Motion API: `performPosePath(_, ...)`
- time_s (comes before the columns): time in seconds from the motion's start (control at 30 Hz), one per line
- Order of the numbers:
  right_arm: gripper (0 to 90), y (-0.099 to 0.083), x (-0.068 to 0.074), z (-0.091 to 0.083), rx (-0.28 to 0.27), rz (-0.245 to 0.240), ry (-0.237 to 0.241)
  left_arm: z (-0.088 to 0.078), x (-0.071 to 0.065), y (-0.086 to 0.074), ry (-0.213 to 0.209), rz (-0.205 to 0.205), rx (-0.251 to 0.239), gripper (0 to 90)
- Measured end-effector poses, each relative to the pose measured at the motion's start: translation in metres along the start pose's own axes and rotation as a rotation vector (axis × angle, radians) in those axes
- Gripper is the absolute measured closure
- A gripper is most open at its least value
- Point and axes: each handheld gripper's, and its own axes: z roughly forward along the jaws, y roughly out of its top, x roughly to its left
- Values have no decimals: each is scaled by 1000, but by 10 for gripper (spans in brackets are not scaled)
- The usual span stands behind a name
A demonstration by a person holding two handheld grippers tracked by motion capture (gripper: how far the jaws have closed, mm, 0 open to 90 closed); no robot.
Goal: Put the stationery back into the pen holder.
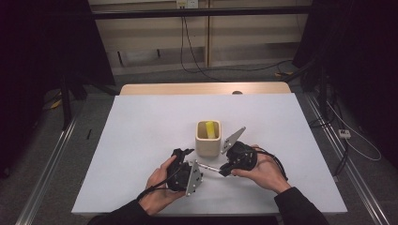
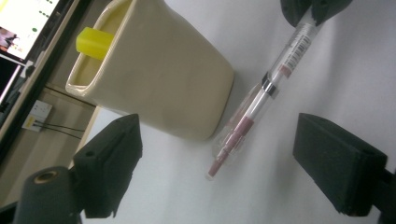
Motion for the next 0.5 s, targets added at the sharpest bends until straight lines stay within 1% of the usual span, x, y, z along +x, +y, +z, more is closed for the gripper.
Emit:
performPosePath(0.07,807,2,0,1,2,3,1,-1,-1,-1,1,17,15,195)
performPosePath(0.1,807,4,0,1,-1,1,4,-1,-2,-2,8,26,9,207)
performPosePath(0.2,807,8,-1,2,-3,-2,8,-2,-3,-3,17,48,23,224)
performPosePath(0.23,807,10,-1,2,-3,-7,9,-3,-3,-4,11,52,24,232)
performPosePath(0.27,807,12,0,2,-2,-8,9,-3,-3,-4,21,62,20,234)
performPosePath(0.3,807,13,0,3,0,-12,12,-4,-4,-5,29,69,29,236)
performPosePath(0.33,807,14,0,3,-1,-15,14,-6,-4,-5,28,74,35,237)
performPosePath(0.37,807,16,1,3,-1,-18,11,-5,-3,-6,26,83,20,240)
performPosePath(0.4,807,18,1,3,-1,-23,13,-7,-3,-7,36,84,37,245)
performPosePath(0.5,807,22,2,4,-3,-21,12,-9,-4,-11,54,103,34,247)
